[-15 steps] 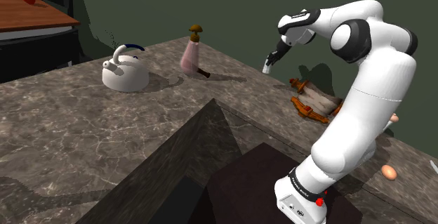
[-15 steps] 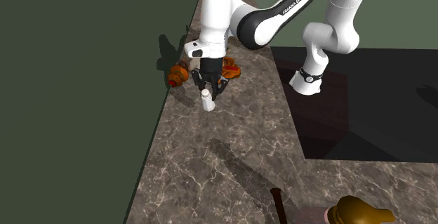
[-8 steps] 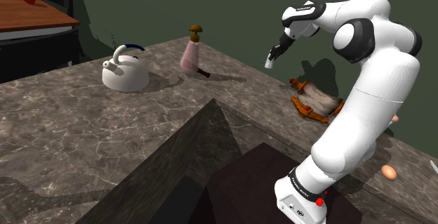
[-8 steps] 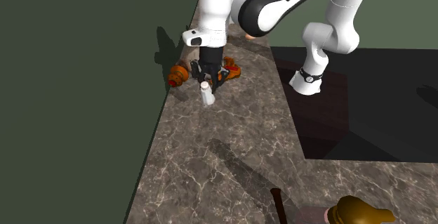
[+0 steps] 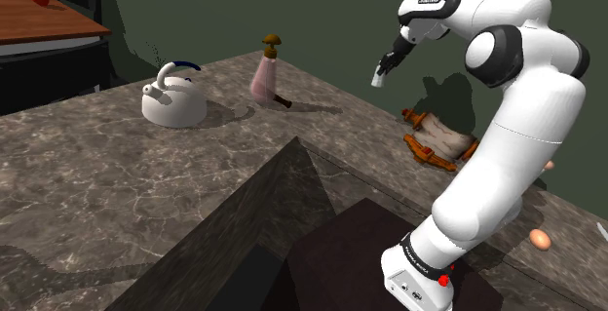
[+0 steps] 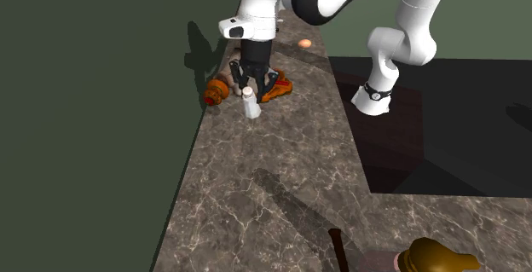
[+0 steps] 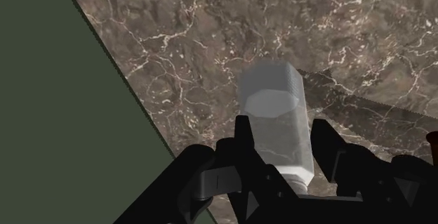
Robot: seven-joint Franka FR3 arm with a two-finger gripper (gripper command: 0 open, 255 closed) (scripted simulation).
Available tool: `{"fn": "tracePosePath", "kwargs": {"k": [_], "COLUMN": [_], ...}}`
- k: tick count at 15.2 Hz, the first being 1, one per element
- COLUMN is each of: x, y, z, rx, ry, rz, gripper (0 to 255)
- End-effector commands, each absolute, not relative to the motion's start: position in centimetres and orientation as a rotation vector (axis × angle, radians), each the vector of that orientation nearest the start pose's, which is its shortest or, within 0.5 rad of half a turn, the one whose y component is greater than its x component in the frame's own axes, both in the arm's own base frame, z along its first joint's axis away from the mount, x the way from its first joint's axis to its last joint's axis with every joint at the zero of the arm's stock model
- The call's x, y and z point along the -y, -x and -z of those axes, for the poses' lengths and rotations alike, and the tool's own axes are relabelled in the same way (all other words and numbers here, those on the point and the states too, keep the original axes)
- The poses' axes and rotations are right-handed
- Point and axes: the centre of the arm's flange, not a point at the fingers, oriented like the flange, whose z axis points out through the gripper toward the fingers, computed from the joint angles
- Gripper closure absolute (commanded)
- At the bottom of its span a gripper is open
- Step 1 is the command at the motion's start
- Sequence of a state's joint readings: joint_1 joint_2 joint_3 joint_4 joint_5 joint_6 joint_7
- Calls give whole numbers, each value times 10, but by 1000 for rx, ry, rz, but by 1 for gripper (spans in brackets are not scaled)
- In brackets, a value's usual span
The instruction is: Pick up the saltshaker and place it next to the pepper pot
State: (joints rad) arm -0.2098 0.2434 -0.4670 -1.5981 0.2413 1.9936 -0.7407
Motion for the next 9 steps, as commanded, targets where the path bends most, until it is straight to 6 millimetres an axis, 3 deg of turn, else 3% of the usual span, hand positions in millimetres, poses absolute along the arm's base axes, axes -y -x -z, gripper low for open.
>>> {"fn": "tracePosePath", "kwargs": {"k": [1,9], "x": [371,371], "y": [-531,-531], "z": [-531,-573], "rx": [9,9], "ry": [3148,3148], "rz": [340,340], "gripper": [255,255]}}
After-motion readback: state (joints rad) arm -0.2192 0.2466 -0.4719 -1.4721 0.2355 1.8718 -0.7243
